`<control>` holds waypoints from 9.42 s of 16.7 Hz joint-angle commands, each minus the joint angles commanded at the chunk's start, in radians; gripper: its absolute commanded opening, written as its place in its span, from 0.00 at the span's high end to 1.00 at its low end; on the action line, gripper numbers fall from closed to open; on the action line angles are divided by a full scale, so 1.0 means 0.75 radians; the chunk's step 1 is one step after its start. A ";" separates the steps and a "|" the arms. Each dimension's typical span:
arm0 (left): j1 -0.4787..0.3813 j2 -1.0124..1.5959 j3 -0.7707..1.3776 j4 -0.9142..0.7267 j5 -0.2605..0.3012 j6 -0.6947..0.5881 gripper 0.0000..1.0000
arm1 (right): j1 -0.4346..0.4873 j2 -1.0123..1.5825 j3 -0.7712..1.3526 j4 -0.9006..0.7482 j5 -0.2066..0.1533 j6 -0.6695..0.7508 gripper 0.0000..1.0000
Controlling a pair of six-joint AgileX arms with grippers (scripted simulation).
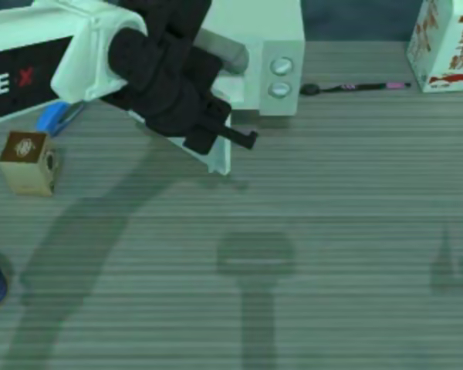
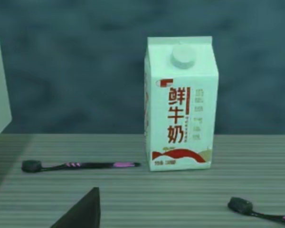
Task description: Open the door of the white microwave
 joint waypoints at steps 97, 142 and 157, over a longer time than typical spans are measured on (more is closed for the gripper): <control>0.137 -0.129 -0.155 -0.019 0.211 0.376 1.00 | 0.000 0.000 0.000 0.000 0.000 0.000 0.00; 0.278 -0.174 -0.195 -0.108 0.365 0.713 1.00 | 0.000 0.000 0.000 0.000 0.000 0.000 0.00; 0.278 -0.174 -0.195 -0.108 0.365 0.713 1.00 | 0.000 0.000 0.000 0.000 0.000 0.000 0.00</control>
